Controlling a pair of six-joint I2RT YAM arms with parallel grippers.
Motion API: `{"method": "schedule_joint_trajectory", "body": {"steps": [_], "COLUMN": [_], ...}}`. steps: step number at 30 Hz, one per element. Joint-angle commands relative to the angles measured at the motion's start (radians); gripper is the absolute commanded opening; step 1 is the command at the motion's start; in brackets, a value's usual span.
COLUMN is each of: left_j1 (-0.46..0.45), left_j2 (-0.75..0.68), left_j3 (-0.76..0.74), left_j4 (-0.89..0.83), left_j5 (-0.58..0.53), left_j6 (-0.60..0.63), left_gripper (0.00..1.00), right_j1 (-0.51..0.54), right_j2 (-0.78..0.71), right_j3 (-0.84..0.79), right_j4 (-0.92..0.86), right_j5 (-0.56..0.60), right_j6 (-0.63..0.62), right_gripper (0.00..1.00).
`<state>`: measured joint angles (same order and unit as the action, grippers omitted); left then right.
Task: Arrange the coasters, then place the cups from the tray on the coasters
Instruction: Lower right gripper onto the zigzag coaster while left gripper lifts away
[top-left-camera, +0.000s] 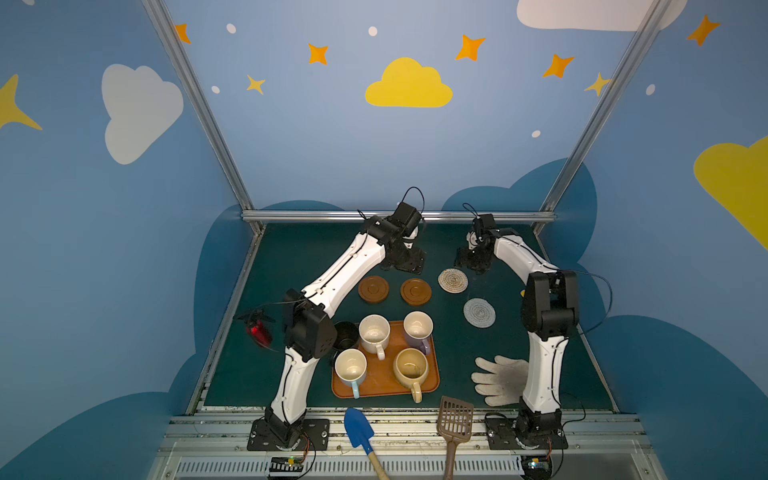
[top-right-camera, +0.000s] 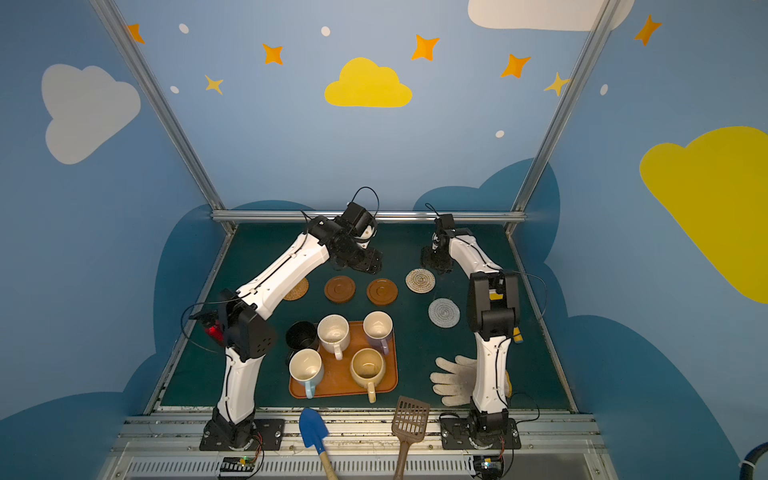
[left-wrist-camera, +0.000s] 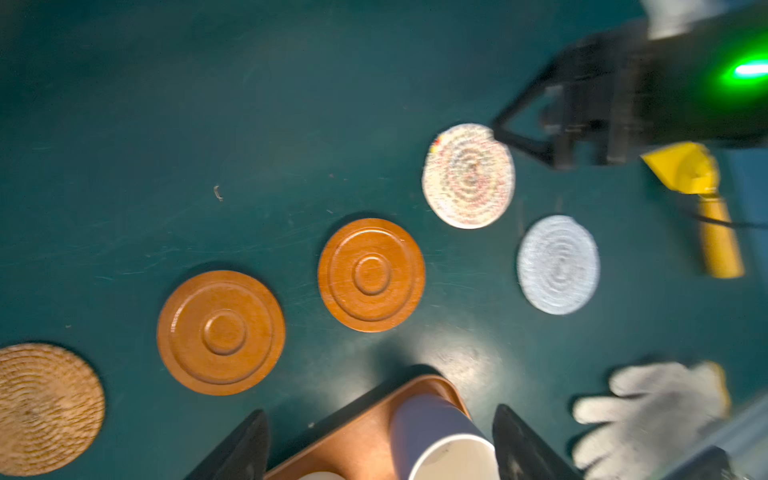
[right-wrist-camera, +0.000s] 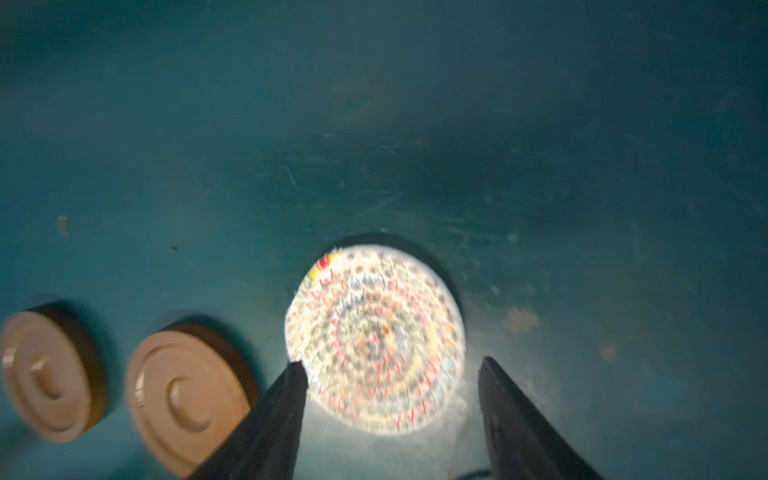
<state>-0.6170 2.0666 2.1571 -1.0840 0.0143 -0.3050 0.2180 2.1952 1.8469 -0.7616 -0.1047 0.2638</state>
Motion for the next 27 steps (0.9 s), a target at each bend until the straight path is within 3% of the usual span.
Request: {"method": "schedule_joint_trajectory", "body": {"steps": [1,11,15,27], "left_j1": [0.012,0.061,0.065,0.056], "left_j2": [-0.106,-0.314,-0.329,-0.317], "left_j3": [-0.137,-0.469,-0.49,-0.469], "left_j4": [0.101,0.367,0.378,0.361], "left_j5": [0.138,0.392,0.383,0.378], "left_j6": [-0.036,-0.196,-0.199,-0.184], "left_gripper": [0.87,0.87,0.87,0.87], "right_j1": [0.038,0.088,0.094,0.097], "right_j2": [0.04,0.183,0.227,0.229], "right_j3": [0.076,0.228,0.274,0.238], "right_j4": [-0.101,-0.207,-0.251,-0.333], "right_j5": [0.04,0.219,0.262,0.193], "right_j6": [-0.061,-0.139,-0.166,-0.173], "right_gripper": [0.66,0.72,0.73,0.7]}}
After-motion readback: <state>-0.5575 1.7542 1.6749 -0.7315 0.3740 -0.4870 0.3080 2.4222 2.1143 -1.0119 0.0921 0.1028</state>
